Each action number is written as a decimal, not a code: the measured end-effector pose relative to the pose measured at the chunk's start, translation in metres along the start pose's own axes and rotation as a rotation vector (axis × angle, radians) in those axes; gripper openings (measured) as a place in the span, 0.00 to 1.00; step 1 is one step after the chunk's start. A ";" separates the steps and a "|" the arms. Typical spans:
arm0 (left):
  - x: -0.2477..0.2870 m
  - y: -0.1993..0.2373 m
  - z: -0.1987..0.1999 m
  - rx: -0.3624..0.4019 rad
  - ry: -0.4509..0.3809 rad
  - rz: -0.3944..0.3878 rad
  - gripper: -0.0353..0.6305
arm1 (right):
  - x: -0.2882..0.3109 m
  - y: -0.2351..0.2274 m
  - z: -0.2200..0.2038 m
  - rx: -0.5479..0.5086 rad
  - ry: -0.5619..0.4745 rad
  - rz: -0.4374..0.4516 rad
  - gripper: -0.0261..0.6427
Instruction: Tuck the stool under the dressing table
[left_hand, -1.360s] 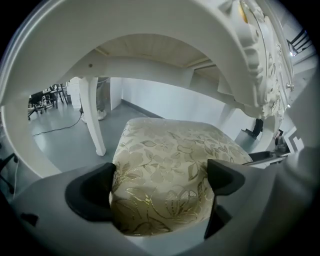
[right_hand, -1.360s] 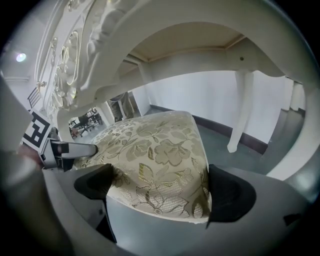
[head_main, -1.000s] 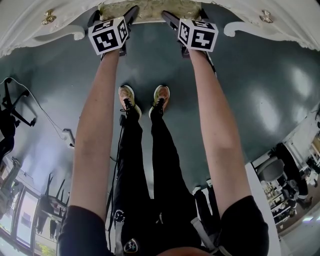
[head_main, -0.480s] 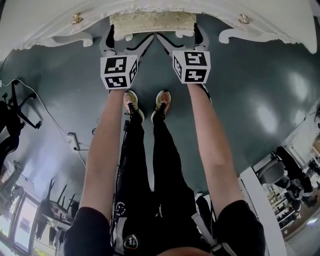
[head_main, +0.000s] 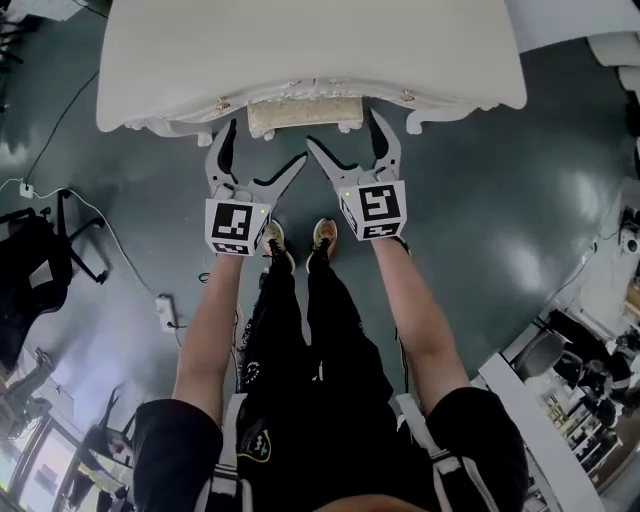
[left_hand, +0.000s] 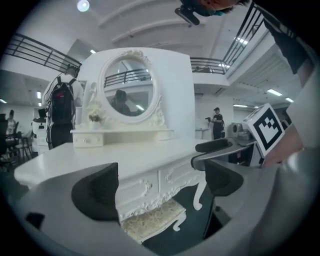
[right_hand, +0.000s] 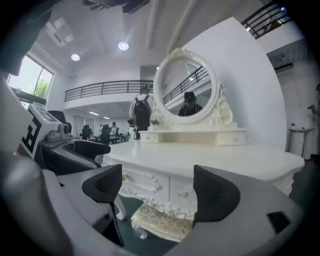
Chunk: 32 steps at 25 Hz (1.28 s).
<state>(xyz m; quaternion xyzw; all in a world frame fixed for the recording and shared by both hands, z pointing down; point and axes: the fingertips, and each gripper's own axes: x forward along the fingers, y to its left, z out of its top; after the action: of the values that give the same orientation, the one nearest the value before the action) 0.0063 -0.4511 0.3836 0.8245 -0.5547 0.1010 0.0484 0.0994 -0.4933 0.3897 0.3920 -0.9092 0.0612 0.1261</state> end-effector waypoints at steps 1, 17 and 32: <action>-0.010 -0.001 0.021 0.014 -0.015 -0.018 0.90 | -0.007 0.006 0.024 -0.011 -0.025 0.007 0.73; -0.121 0.023 0.261 0.047 -0.215 -0.129 0.88 | -0.095 0.064 0.270 -0.175 -0.256 0.036 0.62; -0.193 0.030 0.332 0.105 -0.305 -0.140 0.88 | -0.139 0.130 0.346 -0.215 -0.399 0.142 0.61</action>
<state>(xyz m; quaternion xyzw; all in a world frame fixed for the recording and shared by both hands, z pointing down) -0.0541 -0.3517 0.0164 0.8683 -0.4906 0.0000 -0.0724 0.0334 -0.3800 0.0176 0.3155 -0.9428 -0.1060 -0.0194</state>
